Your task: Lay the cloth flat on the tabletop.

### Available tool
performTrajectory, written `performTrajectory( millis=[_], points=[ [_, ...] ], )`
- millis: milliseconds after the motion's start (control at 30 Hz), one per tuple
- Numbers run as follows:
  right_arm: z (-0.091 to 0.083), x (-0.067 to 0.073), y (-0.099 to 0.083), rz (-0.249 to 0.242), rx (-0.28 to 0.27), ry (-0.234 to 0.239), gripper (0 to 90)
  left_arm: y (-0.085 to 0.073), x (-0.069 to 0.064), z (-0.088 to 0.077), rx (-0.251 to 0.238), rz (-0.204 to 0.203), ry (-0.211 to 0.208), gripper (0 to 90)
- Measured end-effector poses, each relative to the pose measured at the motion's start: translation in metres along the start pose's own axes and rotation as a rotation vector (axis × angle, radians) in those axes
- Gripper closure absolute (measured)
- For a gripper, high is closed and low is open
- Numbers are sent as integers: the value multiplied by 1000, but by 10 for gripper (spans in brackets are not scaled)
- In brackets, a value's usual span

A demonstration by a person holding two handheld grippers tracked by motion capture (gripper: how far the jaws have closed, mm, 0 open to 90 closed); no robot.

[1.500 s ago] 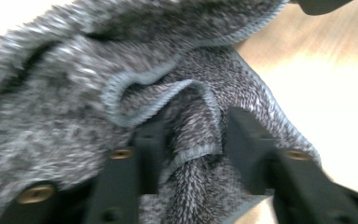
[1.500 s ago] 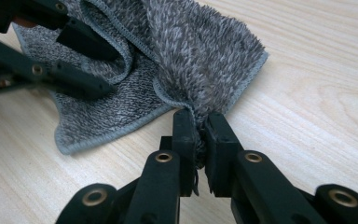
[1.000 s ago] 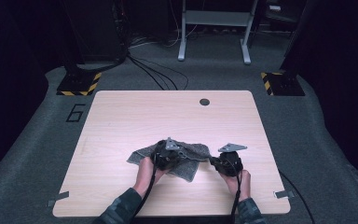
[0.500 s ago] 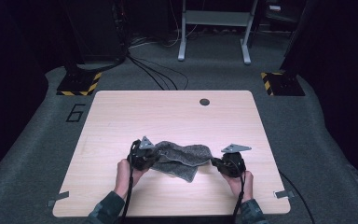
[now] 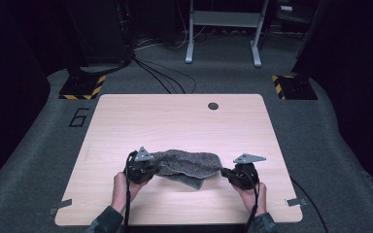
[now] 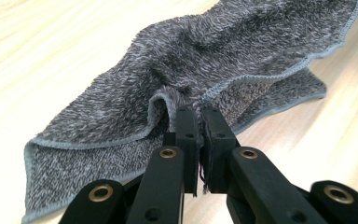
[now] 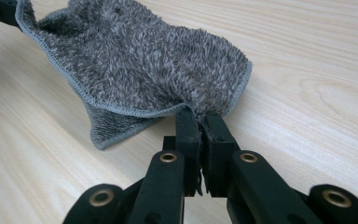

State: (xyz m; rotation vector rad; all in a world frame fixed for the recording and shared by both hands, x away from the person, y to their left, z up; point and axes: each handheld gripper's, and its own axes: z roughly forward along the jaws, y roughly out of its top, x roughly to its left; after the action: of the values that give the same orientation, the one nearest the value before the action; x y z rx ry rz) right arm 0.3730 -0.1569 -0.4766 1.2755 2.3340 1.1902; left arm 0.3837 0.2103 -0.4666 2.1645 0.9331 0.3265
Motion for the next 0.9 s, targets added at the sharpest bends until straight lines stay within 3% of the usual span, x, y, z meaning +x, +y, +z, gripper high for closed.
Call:
performTrajectory(
  millis=[267,433,567,633,733,800,900],
  points=[
    [-3,1,-1,7,4,15,871,-12,7,-2,3,-46,-12,865],
    [0,-3,9,-7,4,8,872,0,16,-2,2,-38,-1,868],
    [9,-16,41,-24,-2,-17,874,27,38,9,31,-6,30,870],
    [17,-27,66,-43,-1,-43,874,48,53,17,60,17,77,870],
    [25,-43,113,-58,-2,-77,874,86,79,20,62,15,137,871],
    [22,-50,150,-71,-27,-107,874,119,96,8,30,17,180,871],
    [3,-47,194,-108,-90,-139,874,157,101,-23,-54,49,237,871]
  ],
)
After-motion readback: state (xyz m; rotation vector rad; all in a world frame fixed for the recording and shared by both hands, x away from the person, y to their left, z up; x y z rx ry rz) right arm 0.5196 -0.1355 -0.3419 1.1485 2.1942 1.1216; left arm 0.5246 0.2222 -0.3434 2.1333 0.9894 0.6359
